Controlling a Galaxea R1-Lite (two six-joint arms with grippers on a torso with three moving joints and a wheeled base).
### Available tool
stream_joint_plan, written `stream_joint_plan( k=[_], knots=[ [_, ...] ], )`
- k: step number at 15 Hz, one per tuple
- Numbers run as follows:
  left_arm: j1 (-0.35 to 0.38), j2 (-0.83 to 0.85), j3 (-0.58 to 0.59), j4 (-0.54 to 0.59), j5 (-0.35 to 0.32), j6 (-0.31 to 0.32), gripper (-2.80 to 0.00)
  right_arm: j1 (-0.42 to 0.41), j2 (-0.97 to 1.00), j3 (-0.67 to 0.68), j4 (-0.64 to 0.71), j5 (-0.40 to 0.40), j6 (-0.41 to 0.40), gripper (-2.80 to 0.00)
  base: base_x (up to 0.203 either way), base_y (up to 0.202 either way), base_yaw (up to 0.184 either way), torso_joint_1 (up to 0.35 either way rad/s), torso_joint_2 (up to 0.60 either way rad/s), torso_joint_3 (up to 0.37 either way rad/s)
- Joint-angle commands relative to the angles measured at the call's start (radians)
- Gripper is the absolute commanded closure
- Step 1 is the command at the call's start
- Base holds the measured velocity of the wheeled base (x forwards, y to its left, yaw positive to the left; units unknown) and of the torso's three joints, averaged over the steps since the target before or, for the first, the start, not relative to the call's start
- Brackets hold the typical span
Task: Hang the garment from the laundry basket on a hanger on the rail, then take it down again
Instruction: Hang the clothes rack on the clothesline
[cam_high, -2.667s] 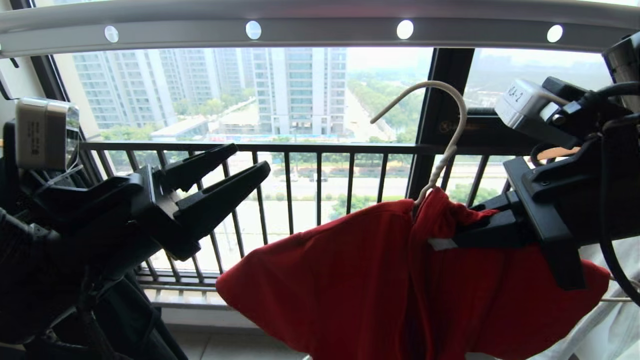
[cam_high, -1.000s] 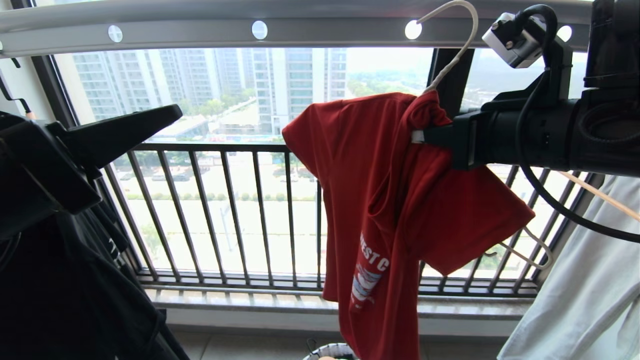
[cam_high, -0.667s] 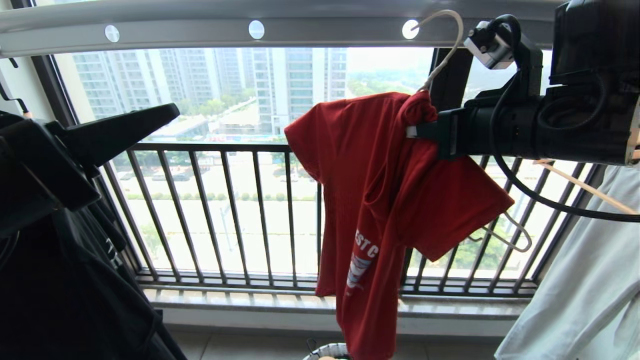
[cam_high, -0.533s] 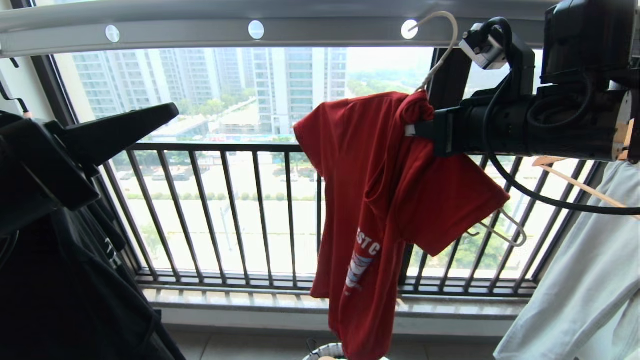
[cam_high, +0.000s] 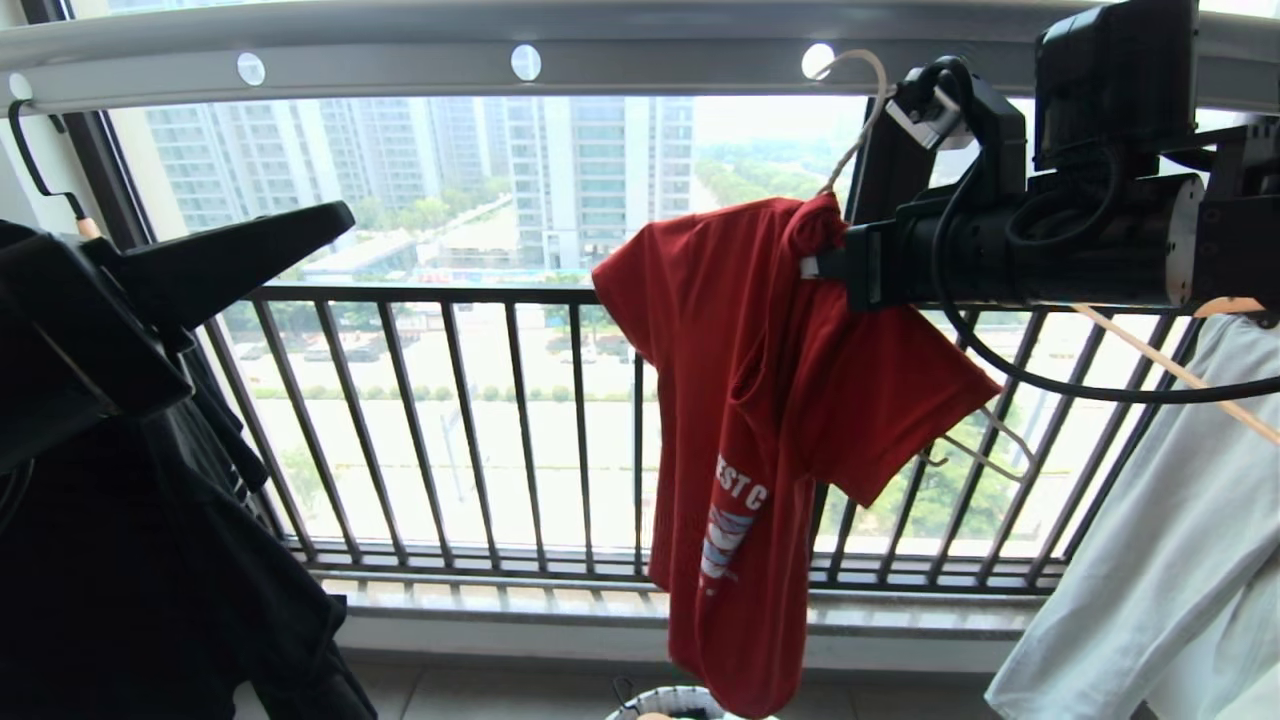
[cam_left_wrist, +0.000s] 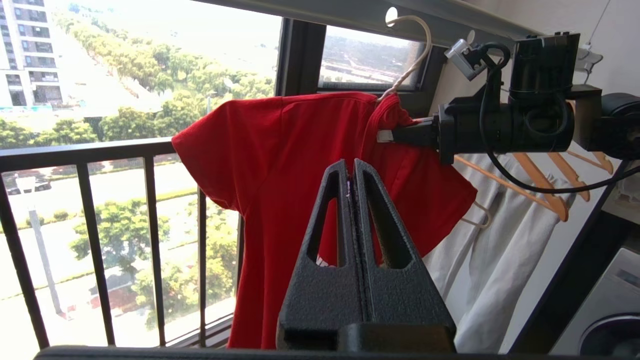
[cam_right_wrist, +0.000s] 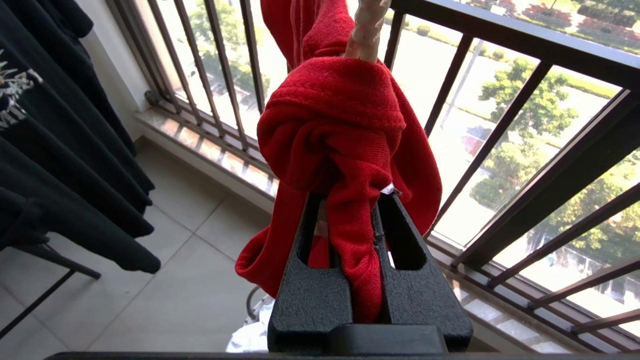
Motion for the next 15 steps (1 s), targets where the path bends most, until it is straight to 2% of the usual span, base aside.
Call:
stream_joint_plan(
  k=[1,4,7,12,13,15],
  knots=[
    [0.000,0.000,0.000,-0.004,-0.002,-0.001,0.00,0.008,0.010,-0.005,0.012,-0.003,-0.002,0.00,0.000,0.000,0.000,0.000,0.00,0.000],
    [0.000,0.000,-0.002,-0.004,-0.002,-0.001,0.00,0.018,0.020,-0.085,0.108,-0.006,-0.007,0.00,0.000,0.000,0.000,0.000,0.00,0.000],
    [0.000,-0.001,-0.003,-0.004,-0.002,-0.001,0.00,0.051,0.057,-0.164,0.188,-0.073,-0.033,0.00,0.000,0.000,0.000,0.000,0.00,0.000],
    [0.000,-0.016,-0.003,-0.004,-0.002,-0.001,0.00,0.057,0.070,-0.161,0.212,-0.078,-0.031,0.00,0.000,0.000,0.000,0.000,0.00,0.000],
    [0.000,-0.018,-0.003,-0.004,-0.002,-0.001,0.00,0.057,0.069,-0.161,0.212,-0.079,-0.031,-2.80,0.000,0.000,0.000,0.000,0.00,0.000],
    [0.000,-0.018,-0.003,-0.004,-0.002,-0.001,0.00,0.057,0.060,-0.161,0.214,-0.080,-0.031,-2.80,0.000,0.000,0.000,0.000,0.00,0.000]
  ],
)
